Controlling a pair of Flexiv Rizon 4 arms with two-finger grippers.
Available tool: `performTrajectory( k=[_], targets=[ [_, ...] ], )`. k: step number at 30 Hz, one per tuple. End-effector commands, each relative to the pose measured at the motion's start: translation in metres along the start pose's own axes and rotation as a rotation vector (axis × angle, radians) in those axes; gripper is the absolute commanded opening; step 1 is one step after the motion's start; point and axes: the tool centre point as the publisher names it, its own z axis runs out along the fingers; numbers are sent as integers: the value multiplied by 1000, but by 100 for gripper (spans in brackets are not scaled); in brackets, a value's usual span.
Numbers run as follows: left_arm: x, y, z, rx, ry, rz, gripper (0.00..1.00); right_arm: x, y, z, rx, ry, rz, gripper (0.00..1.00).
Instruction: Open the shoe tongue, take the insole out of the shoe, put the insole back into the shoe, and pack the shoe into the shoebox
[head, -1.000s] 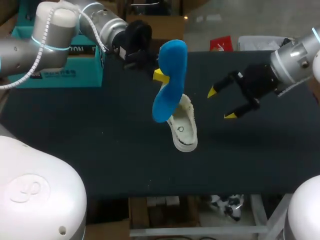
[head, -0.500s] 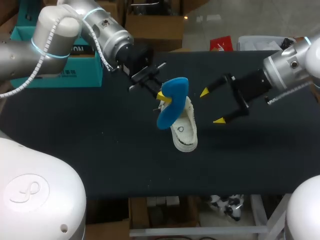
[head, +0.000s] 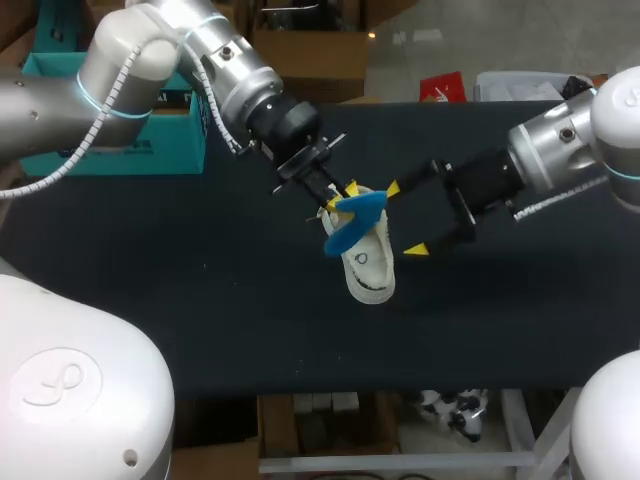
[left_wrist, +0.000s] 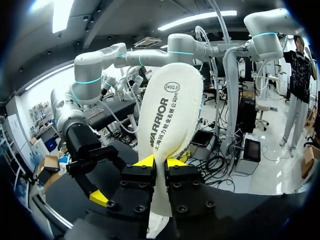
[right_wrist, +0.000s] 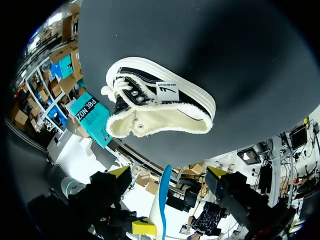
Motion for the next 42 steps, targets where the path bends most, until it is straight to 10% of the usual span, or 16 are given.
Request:
performTrajectory(
  k=[1,11,16,37,42],
  targets=[
    [-2,3,7,-10,-4,15,0,-7,2,8,31,37,10,100],
    [-5,18,19,-46,-14,55,0,-4,1,19,102,79,42,79],
    [-7,25,25,-45,-25,64,0,-3,1,22,133,98,40,36],
    [-17,40,37,-63,-86,94,0,-8,1,24,192,124,52,27],
    [-19,43,38,-57,-94,90,0,-6,0,24,194,127,47,0]
  ],
)
